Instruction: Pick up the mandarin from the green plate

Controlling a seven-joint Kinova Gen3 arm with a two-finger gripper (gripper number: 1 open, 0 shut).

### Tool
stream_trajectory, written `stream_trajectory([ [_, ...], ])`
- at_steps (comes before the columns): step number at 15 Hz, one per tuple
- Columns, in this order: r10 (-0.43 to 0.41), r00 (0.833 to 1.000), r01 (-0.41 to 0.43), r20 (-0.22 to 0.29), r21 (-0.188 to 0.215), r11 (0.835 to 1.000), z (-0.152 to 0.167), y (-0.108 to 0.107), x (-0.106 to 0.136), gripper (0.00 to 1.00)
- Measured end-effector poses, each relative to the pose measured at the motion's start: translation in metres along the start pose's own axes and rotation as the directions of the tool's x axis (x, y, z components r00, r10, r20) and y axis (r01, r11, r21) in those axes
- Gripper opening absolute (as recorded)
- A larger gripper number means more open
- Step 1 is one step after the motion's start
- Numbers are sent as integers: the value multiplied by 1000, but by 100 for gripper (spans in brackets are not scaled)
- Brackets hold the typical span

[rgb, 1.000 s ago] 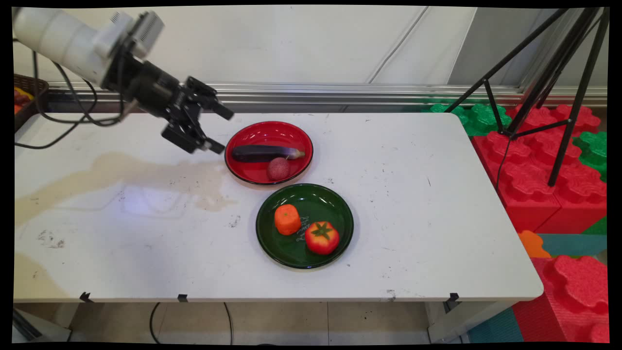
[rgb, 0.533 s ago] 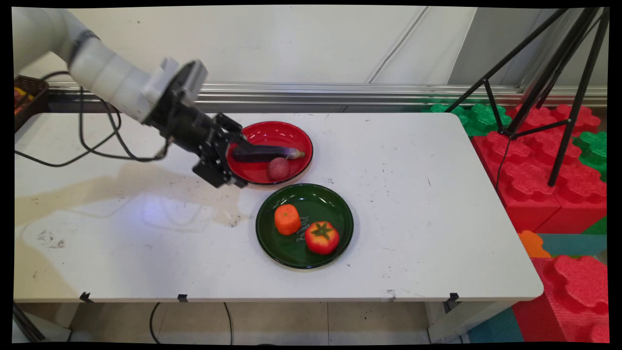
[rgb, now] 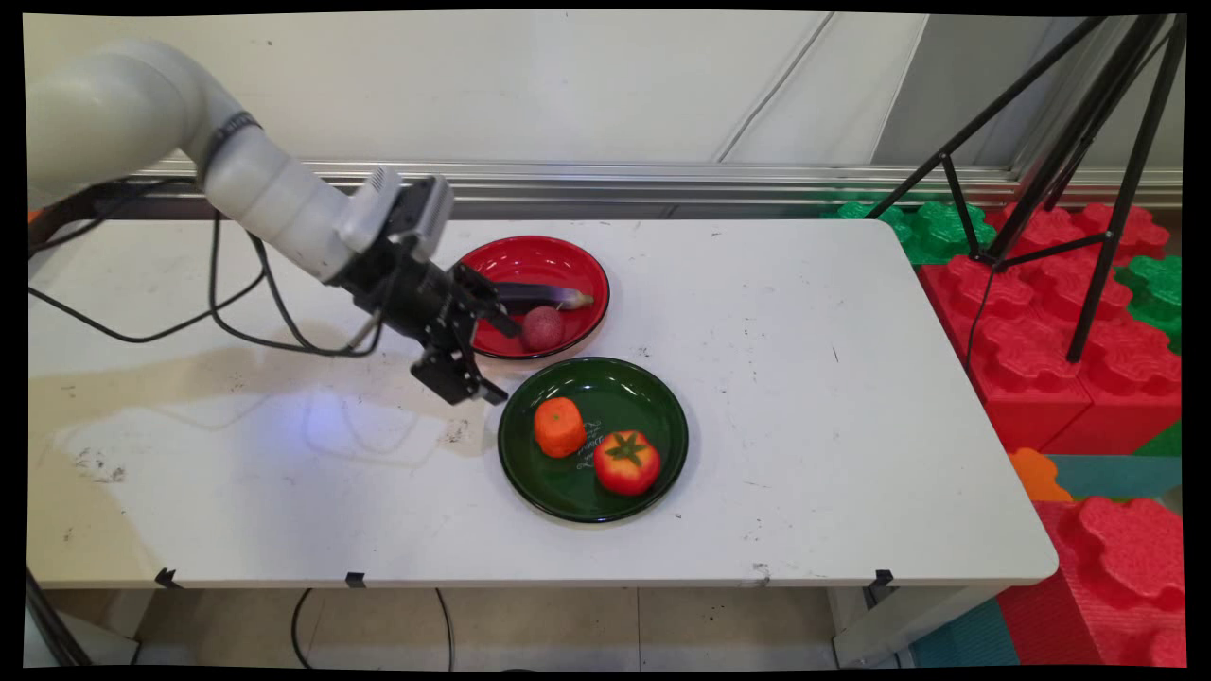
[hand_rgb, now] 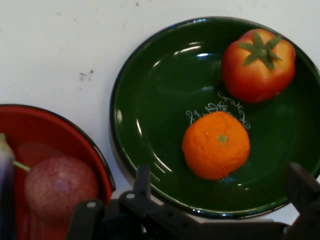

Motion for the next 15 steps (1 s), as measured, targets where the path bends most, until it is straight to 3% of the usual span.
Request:
stream_trajectory([
  [15,17,997,-15,71,-30,999,76,10,1,100],
])
